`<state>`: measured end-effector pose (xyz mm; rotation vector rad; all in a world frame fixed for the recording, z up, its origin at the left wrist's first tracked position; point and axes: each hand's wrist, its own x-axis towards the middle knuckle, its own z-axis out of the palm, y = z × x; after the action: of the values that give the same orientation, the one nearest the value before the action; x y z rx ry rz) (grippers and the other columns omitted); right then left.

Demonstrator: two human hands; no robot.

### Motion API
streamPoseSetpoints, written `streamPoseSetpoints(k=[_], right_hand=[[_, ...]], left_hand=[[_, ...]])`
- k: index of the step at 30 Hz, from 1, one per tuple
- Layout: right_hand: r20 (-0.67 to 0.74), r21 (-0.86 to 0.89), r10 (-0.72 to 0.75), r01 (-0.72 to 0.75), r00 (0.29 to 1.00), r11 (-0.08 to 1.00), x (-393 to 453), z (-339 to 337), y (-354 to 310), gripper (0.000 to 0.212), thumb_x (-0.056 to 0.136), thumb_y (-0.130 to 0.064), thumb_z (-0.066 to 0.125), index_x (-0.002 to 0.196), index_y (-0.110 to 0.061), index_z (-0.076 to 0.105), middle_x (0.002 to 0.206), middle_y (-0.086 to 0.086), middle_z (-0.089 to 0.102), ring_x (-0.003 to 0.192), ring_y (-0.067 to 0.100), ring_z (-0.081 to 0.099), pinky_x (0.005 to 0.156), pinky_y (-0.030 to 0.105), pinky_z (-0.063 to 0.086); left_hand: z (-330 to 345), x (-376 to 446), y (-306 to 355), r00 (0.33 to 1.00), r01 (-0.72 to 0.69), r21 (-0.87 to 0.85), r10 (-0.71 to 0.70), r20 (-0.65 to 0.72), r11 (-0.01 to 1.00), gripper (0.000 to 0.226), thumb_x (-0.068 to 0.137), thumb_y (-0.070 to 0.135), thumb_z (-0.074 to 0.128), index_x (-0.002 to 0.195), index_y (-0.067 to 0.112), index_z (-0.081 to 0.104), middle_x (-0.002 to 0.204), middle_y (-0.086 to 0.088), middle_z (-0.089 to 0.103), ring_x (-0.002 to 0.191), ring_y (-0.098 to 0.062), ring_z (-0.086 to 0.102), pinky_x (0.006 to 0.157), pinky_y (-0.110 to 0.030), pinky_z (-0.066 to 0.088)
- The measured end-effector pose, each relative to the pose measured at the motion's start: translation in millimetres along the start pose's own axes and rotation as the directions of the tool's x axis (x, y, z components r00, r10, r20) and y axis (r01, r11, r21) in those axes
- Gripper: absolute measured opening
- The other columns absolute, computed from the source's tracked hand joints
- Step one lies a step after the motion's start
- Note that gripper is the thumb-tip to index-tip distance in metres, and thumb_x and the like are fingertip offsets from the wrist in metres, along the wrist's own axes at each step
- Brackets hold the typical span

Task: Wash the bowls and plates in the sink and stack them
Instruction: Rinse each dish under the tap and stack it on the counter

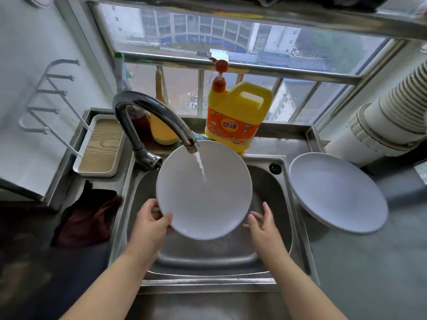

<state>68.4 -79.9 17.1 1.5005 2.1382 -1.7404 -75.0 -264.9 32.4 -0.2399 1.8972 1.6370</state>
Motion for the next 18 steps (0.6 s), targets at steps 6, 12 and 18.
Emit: streamPoseSetpoints(k=[6, 12, 18], right_hand=[[0.276, 0.387, 0.24, -0.336, 0.931, 0.859, 18.7, 43.2, -11.1, 0.03, 0.103, -0.029, 0.039, 0.128, -0.015, 0.047, 0.114, 0.01, 0.064, 0.094, 0.025, 0.068, 0.072, 0.035, 0.057], [0.26, 0.225, 0.215, -0.275, 0.941, 0.935, 9.8, 36.2, -20.3, 0.02, 0.1, -0.023, 0.045, 0.11, -0.009, 0.055, 0.096, 0.008, 0.063, 0.074, 0.019, 0.059, 0.052, 0.022, 0.048], [0.058, 0.066, 0.101, -0.105, 0.993, 0.992, -0.5, -6.0, -35.0, 0.013, 0.096, -0.019, 0.049, 0.109, -0.016, 0.052, 0.091, 0.009, 0.063, 0.061, 0.012, 0.054, 0.051, 0.019, 0.044]], left_hand=[[-9.4, -18.7, 19.9, 0.957, -0.229, 0.275, 0.268, -0.114, 0.934, 0.026, 0.088, 0.0, 0.057, 0.083, 0.025, 0.056, 0.082, -0.008, 0.069, 0.08, -0.027, 0.067, 0.072, -0.046, 0.056], [-16.0, -22.1, 22.4, 0.969, -0.123, 0.189, 0.16, -0.191, 0.974, 0.017, 0.089, 0.003, 0.056, 0.083, 0.018, 0.059, 0.08, -0.007, 0.069, 0.078, -0.019, 0.066, 0.06, -0.03, 0.057], [-7.0, -4.4, -13.0, 0.988, 0.152, 0.212, -0.153, -0.014, 0.965, 0.008, 0.093, 0.008, 0.056, 0.093, 0.005, 0.064, 0.081, -0.016, 0.069, 0.072, -0.027, 0.067, 0.075, -0.041, 0.058]])
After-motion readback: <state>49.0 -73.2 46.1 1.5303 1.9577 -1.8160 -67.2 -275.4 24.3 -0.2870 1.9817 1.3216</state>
